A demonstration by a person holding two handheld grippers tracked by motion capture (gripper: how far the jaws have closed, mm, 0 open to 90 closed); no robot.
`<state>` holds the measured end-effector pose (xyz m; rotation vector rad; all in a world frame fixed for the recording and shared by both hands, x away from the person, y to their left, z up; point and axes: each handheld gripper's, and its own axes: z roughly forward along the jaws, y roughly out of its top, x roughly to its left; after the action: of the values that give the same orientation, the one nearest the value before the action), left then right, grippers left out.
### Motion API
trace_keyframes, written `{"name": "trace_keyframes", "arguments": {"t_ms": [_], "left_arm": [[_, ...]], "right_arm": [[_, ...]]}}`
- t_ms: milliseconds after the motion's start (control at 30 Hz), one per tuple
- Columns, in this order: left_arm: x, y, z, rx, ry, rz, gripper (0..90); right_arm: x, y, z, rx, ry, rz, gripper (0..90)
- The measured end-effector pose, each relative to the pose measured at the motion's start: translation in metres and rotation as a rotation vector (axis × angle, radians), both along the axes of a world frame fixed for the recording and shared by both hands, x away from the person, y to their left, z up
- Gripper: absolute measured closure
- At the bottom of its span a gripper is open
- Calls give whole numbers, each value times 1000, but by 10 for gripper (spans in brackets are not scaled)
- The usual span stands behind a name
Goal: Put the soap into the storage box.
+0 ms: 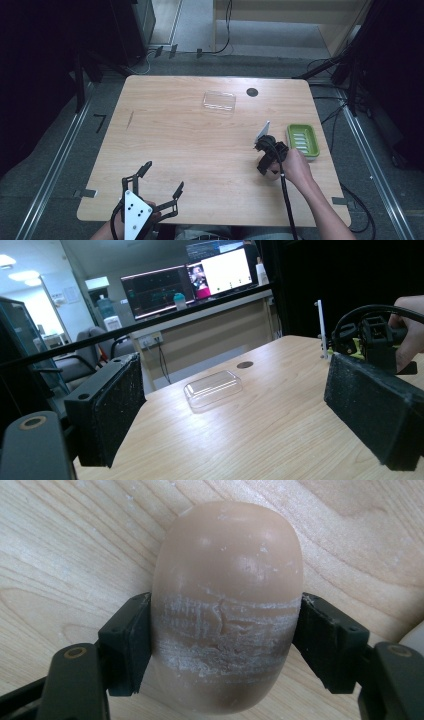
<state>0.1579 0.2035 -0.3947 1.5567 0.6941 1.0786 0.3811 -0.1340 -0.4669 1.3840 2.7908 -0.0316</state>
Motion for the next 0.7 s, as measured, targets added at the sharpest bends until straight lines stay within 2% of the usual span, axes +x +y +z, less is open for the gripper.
{"name": "trace_keyframes", "arguments": {"t_ms": [267, 500, 700], "left_arm": [[0, 0, 0, -2, -1, 2, 99], [0, 0, 0, -3, 0, 2, 99], [0, 0, 0, -3, 0, 1, 99]], "right_arm": [[0, 0, 0, 12, 4, 2, 323], [-1, 1, 1, -1, 9, 6, 328], [-2, 0, 7, 4, 9, 8, 330]]}}
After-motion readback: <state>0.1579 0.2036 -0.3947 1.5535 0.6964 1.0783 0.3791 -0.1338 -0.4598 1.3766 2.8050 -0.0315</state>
